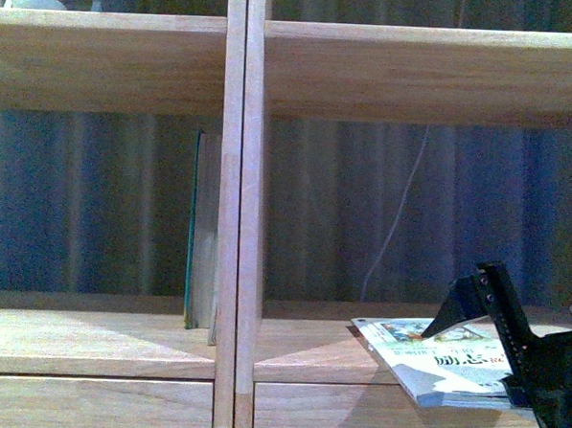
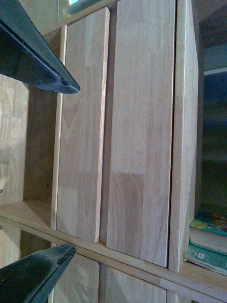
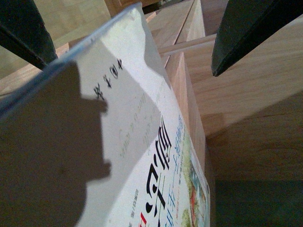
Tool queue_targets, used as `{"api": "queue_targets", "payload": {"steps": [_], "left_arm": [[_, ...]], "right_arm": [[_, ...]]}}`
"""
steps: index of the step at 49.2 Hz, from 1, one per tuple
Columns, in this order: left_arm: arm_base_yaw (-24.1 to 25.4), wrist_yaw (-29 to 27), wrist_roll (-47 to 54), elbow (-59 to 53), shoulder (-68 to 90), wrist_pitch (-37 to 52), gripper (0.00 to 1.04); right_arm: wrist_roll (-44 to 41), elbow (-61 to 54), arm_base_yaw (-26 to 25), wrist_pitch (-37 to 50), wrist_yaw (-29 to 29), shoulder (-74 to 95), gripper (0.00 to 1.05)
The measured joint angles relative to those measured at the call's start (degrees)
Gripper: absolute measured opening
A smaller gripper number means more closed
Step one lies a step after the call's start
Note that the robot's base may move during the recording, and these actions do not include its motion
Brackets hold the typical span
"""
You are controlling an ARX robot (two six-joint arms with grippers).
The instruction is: Organize books on shelf
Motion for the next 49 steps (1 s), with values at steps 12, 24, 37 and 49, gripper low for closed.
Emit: {"api": "queue_targets", "payload": {"steps": [12, 24, 37, 49], "left_arm": [[0.0, 0.0, 0.0, 0.0, 0.0, 0.0, 0.97], [0.0, 0.0, 0.0, 0.0, 0.0, 0.0, 0.97], [0.0, 0.0, 0.0, 0.0, 0.0, 0.0, 0.97], [0.0, 0.0, 0.0, 0.0, 0.0, 0.0, 0.97]], "right_arm": [[-1.44, 3.37, 0.35, -0.22, 2.84, 4.09, 0.98], [-2.8, 3.91, -0.92, 0.11, 3.41, 4.33, 0.63], [-3.1, 3.65, -1.75, 0.92, 3.15, 3.43, 0.22], [-4.9, 1.44, -1.75, 0.92, 2.51, -0.31, 0.07]]}}
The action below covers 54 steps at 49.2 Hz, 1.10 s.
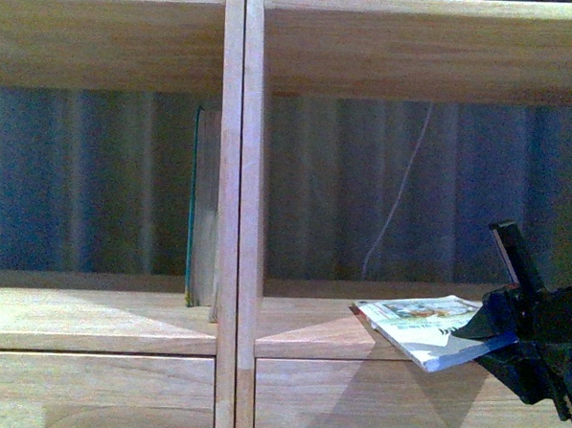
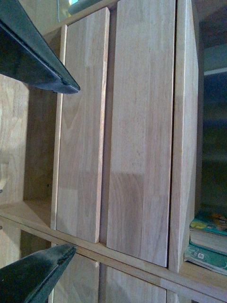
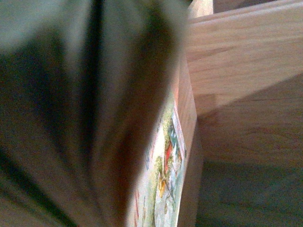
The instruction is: Organize books on shelf
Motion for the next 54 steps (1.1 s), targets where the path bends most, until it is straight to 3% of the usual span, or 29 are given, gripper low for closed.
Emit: {"api": "queue_targets", "payload": {"steps": [14, 30, 49, 54], "left_arm": [[0.0, 0.0, 0.0, 0.0, 0.0, 0.0, 0.97], [0.0, 0.0, 0.0, 0.0, 0.0, 0.0, 0.97], [0.0, 0.02, 0.0, 0.0, 0.0, 0.0, 0.97], [-0.7, -5.46, -4.72, 0.59, 3.1, 0.22, 0.97]], "right_arm": [[-5.07, -6.25, -1.49, 0.52, -5.18, -9.6, 0.07], [-10.86, -17.33, -3.43, 4.9, -17.31, -30.01, 0.07], [-13.46, -18.47, 0.92, 5.7, -17.29, -35.41, 0.07], [-13.51, -18.47, 1.73, 5.95, -16.68, -35.1, 0.07]]}}
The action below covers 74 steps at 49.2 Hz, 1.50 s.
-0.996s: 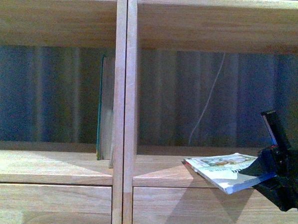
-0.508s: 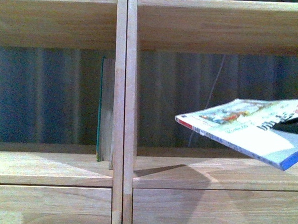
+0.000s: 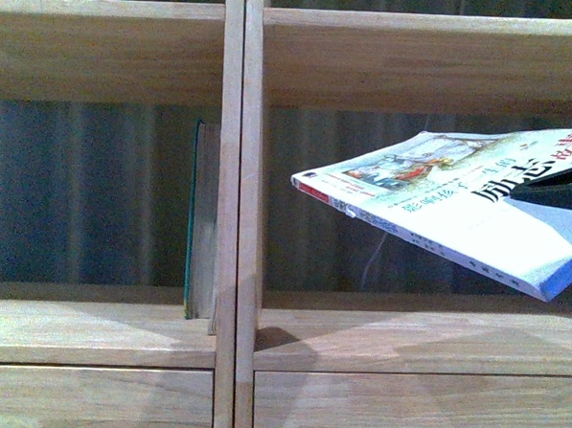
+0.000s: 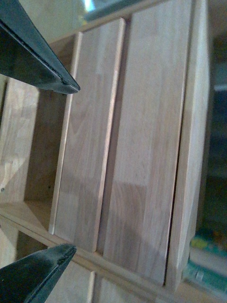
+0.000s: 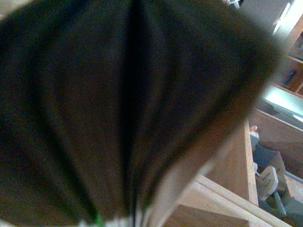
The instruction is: Organize books on shelf
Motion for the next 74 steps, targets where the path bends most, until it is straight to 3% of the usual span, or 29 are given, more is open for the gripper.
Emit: {"api": "queue_targets", "payload": {"steps": [3, 7, 16, 19, 21, 32, 39, 51, 74], "left_arm": [[1.62, -0.04, -4.09, 0.44, 4.33, 3.1, 0.97], [5.66, 4.52, -7.56, 1.33, 11.26, 9.05, 0.97], [18.05, 30.38, -23.93, 10.12, 35.54, 28.0, 0.97], [17.88, 36.26, -31.78, 12.68, 41.57, 33.44, 0.97], [16.59, 37.09, -35.71, 14.1, 44.0, 35.85, 0.97], [7.43, 32.17, -46.1, 21.49, 50.53, 39.8, 0.97], [-2.89, 26.14, -53.53, 27.58, 54.97, 45.62, 0.97], [-14.05, 19.56, -57.02, 33.18, 60.17, 47.69, 0.97], [-20.09, 16.15, -57.57, 38.73, 67.36, 48.37, 0.97]], "right_arm": [[-0.09, 0.0, 0.48, 0.07, 0.22, 0.09, 0.07], [-0.55, 0.02, 1.18, 0.11, 0.59, 0.22, 0.07], [-1.57, 0.63, 3.72, 0.09, 1.73, 0.92, 0.07], [-2.01, 1.46, 5.09, -0.07, 2.34, 1.07, 0.07], [-2.34, 1.97, 6.01, -0.15, 2.56, 1.11, 0.07], [-3.48, 4.87, 9.84, -0.57, 4.31, 1.25, 0.07], [-3.96, 6.12, 11.1, -0.85, 4.87, 2.14, 0.07], [-3.93, 6.56, 12.04, -0.85, 5.57, 3.23, 0.07], [-4.02, 6.99, 17.4, -0.5, 5.77, 3.02, 0.07]]}}
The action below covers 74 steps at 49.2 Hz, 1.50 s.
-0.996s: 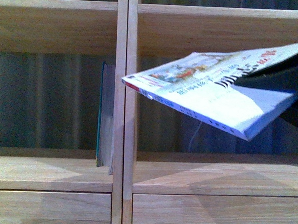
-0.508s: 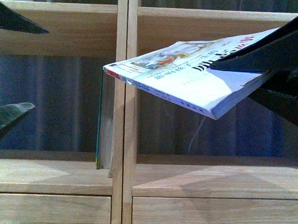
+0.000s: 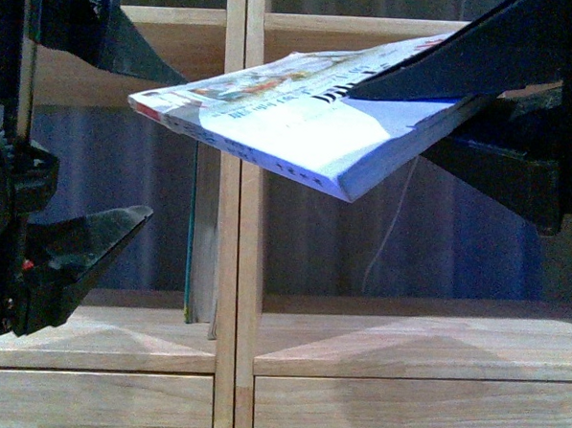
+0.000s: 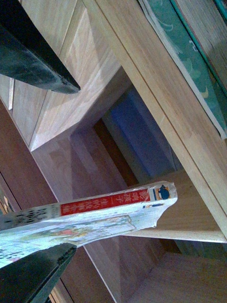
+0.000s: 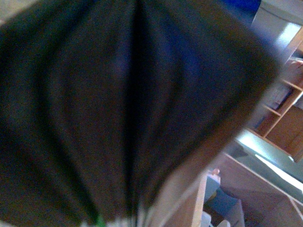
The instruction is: Organize books on shelf
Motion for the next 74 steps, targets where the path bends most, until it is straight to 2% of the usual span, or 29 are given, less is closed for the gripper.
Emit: {"api": "queue_targets", "payload": {"steps": [26, 40, 44, 57, 60, 69, 74], "left_arm": [[-1.64, -0.39, 1.38, 3.39, 1.03, -0.7, 0.95], [-2.86, -0.94, 2.54, 3.87, 1.03, -3.04, 0.57], [-2.86, -1.7, 2.73, 3.91, 0.98, -3.3, 0.41], [-3.06, -2.16, 2.21, 4.57, 0.35, -3.72, 0.1], [-3.19, -2.38, 1.92, 5.01, 0.07, -4.17, 0.07], [-2.8, -3.08, 3.32, 5.09, -0.04, -5.86, 0.07], [-2.21, -3.72, 5.38, 5.31, -0.17, -7.96, 0.07]], "right_arm": [[-0.22, -2.47, 3.5, -0.57, -0.07, -2.58, 0.07], [-0.17, -2.86, 3.63, -0.72, -0.15, -3.06, 0.07], [-0.17, -2.93, 3.48, -0.83, 0.0, -3.06, 0.07], [-0.13, -3.08, 3.1, -1.31, -0.02, -3.06, 0.08], [-0.2, -3.19, 2.89, -1.31, 0.0, -3.06, 0.19], [-0.26, -3.26, 2.19, -1.33, -0.15, -3.06, 0.58], [-1.25, -3.26, 1.07, -1.75, 0.15, -3.06, 0.73]]}}
